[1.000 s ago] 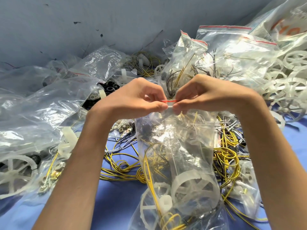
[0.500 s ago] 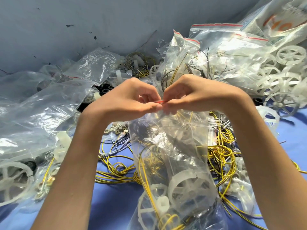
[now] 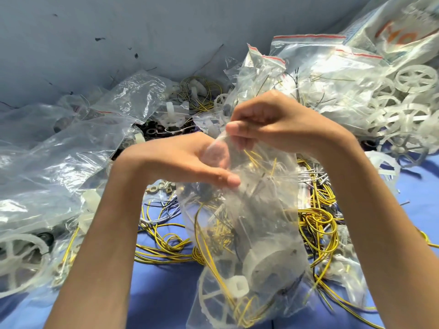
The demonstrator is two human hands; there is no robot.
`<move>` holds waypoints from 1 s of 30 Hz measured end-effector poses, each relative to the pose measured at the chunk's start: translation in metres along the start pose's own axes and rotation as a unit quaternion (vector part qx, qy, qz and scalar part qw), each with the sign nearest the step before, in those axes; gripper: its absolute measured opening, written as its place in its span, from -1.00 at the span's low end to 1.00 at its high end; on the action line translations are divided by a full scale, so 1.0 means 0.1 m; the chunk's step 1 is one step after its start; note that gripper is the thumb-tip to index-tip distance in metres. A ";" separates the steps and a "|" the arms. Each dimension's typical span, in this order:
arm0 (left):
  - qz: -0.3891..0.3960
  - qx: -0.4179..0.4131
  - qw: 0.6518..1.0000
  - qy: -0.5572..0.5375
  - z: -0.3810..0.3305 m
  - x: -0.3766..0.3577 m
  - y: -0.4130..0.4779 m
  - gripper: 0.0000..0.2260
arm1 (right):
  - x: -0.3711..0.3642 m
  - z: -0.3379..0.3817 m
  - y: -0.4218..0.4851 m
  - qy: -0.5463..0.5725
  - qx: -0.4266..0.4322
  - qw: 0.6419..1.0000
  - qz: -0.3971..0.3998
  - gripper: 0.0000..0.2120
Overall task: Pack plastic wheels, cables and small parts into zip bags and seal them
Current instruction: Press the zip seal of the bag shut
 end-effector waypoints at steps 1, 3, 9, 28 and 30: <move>0.013 -0.004 1.000 0.003 -0.02 -0.03 0.00 -0.71 | 0.00 -0.01 -0.01 0.009 -0.006 1.000 -0.001 -0.80; 0.019 -0.023 0.998 -0.046 -0.06 -0.04 0.02 -0.77 | 0.03 -0.04 -0.03 0.039 -0.032 0.999 -0.019 -0.79; -0.106 -0.081 0.969 -0.207 -0.14 0.21 -0.03 -0.91 | 0.12 -0.17 -0.12 0.075 -0.111 0.990 -0.054 -0.27; -0.316 -0.037 0.835 -0.449 0.00 0.59 -0.02 -0.95 | 0.38 -0.37 -0.21 0.050 -0.052 0.990 -0.122 -0.07; -0.309 -0.058 0.847 -0.428 -0.09 0.60 -0.01 -0.98 | 0.49 -0.38 -0.24 0.069 -0.033 0.981 -0.178 -0.45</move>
Point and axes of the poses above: each hand's wrist, its own y-axis towards the middle knuckle, its own x-axis out of the back of the hand, z = x × y, the point moved 7 cm from there along y, towards the middle knuckle, and after that the axes turned 11 degrees about x, right-handed, at the moved point
